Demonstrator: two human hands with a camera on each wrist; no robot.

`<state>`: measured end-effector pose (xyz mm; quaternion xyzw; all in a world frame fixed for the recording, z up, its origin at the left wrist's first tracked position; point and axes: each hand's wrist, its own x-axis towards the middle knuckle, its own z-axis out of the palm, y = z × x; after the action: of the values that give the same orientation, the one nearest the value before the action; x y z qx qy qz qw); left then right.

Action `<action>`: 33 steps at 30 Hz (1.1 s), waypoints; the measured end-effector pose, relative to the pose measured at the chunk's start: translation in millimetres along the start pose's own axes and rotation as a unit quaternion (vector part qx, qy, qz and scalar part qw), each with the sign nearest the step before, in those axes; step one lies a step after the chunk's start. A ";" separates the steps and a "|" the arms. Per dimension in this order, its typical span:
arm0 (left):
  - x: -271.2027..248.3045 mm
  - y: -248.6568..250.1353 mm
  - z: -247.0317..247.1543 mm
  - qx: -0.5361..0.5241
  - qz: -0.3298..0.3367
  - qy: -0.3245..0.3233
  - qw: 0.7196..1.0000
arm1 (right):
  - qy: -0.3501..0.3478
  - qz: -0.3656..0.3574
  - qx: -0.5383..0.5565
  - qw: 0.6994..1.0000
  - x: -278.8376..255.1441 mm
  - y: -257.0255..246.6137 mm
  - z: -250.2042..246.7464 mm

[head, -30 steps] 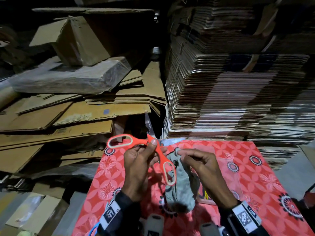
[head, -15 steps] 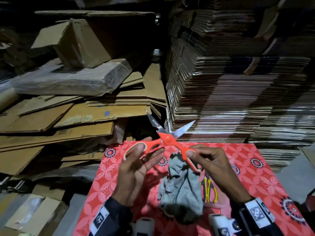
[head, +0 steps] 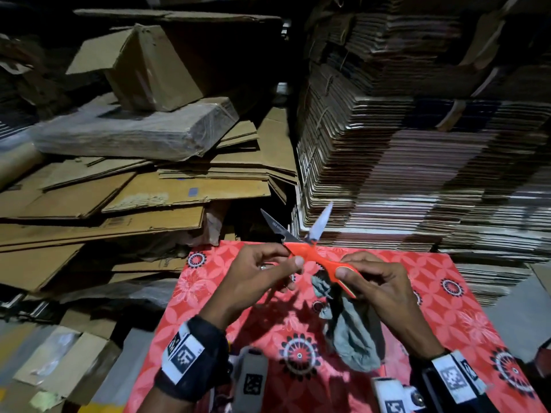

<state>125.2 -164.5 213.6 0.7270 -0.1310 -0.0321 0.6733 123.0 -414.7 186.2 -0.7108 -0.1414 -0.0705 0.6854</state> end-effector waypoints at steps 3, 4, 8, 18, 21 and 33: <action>1.3 1.3 13.2 -0.020 -0.014 -0.003 1.000 | -0.004 0.001 0.009 1.000 -3.8 2.2 6.8; 2.5 -0.2 17.0 -0.032 -0.015 0.013 0.999 | -0.003 0.003 0.009 1.000 -4.9 3.1 9.2; 3.7 -0.3 24.6 -0.055 -0.015 0.046 0.997 | 0.010 0.011 0.025 1.000 -7.4 3.8 16.7; -7.6 -8.0 18.0 0.011 -0.003 0.065 0.998 | -0.020 0.016 -0.023 0.999 -7.1 0.1 0.7; -10.0 -5.8 15.0 0.025 -0.005 0.069 0.997 | -0.001 -0.009 -0.023 1.000 -3.7 -1.0 -16.8; -6.3 -3.9 14.2 0.118 -0.006 0.056 0.991 | 0.023 -0.122 -0.027 0.992 10.6 -61.1 -8.0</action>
<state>116.5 -176.5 207.6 0.8030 -0.0916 0.0208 0.5885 115.6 -420.2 248.0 -0.7049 -0.2090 -0.1739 0.6551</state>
